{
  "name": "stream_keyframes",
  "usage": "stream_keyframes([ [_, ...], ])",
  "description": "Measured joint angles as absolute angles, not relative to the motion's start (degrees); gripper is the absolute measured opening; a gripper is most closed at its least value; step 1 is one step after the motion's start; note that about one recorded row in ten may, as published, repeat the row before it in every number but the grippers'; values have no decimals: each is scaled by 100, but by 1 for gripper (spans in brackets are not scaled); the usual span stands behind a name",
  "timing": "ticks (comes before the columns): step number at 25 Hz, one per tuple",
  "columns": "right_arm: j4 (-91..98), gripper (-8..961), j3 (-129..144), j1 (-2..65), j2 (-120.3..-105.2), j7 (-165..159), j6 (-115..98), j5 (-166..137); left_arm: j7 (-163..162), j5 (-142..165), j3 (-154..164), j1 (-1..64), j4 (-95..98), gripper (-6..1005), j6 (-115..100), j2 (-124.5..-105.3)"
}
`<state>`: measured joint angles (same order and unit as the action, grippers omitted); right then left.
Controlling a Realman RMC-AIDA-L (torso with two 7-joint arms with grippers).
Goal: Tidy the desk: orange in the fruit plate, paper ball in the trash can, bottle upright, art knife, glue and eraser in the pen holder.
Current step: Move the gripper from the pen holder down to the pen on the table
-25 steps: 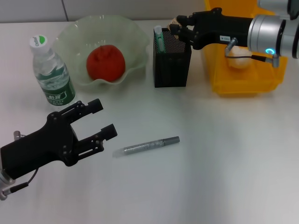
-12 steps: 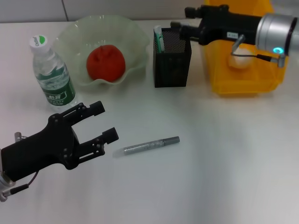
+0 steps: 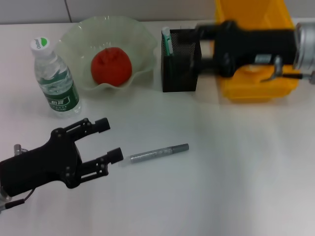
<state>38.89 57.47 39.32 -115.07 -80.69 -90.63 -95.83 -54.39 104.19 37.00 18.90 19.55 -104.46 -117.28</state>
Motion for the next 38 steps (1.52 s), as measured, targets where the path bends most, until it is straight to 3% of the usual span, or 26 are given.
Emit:
stream_keyframes([
  [5, 3876, 603, 6207, 4188, -11576, -8137, -9206, -10253, -5534, 10771, 3699, 1874, 2204, 773, -10365, -11679],
  [13, 3679, 601, 6566, 4806, -11921, -8398, -8821, -11838, -5445, 11023, 3689, 1821, 2530, 774, -10044, -11621],
  [25, 3073, 597, 7606, 5381, -11956, -8475, -7935, -11897, -5177, 11118, 3695, 1819, 2610, 774, -9960, -11607],
  [38, 2975, 572, 8564, 5512, -11988, -8467, -7260, -11674, -5173, 11118, 3702, 1794, 2608, 774, -9958, -11668],
])
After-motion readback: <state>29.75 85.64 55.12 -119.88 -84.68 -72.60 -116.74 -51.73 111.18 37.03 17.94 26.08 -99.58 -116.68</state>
